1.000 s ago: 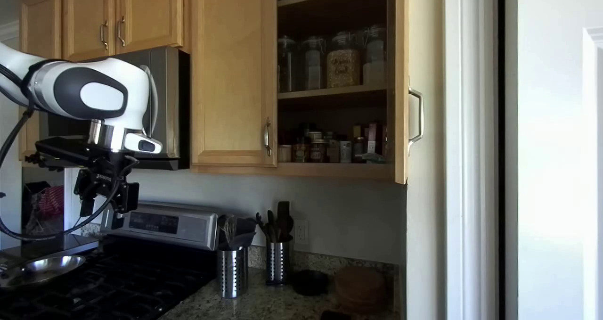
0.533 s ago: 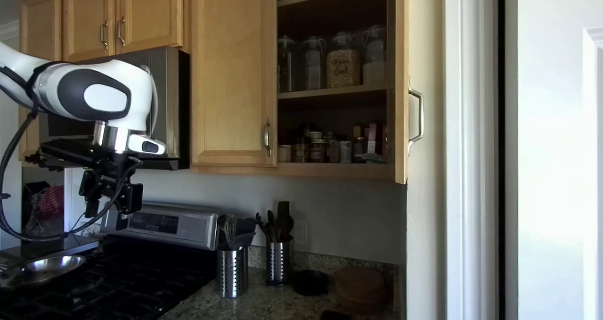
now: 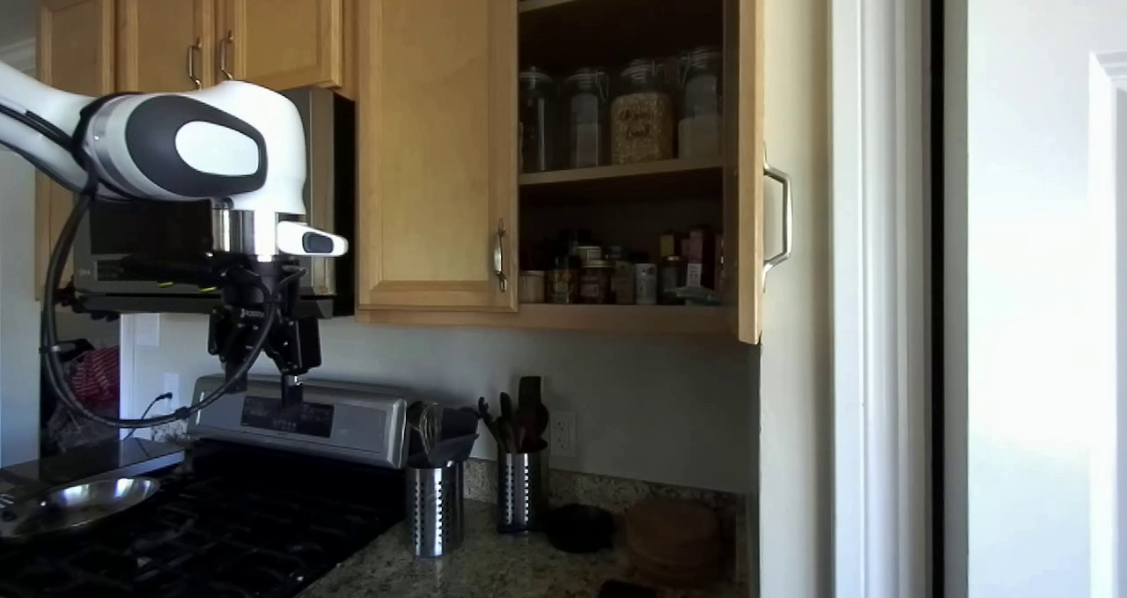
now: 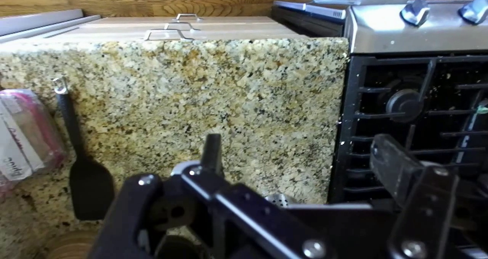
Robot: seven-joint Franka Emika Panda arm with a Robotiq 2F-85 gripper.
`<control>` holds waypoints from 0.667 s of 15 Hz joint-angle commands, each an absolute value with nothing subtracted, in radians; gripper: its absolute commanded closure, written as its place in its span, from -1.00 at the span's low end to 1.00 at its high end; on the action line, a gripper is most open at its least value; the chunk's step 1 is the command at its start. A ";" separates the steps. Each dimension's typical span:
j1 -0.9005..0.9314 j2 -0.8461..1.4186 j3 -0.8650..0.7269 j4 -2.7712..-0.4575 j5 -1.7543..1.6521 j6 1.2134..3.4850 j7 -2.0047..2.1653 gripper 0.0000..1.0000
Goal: Close the top drawer door on the right
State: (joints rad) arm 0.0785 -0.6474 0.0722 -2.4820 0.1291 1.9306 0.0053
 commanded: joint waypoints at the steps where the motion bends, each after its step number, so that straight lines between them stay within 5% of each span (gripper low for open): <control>1: 0.027 -0.657 0.070 -2.458 0.057 1.939 0.045 -1.00; 10: 0.031 -0.643 0.063 -2.444 0.043 1.929 0.029 -1.00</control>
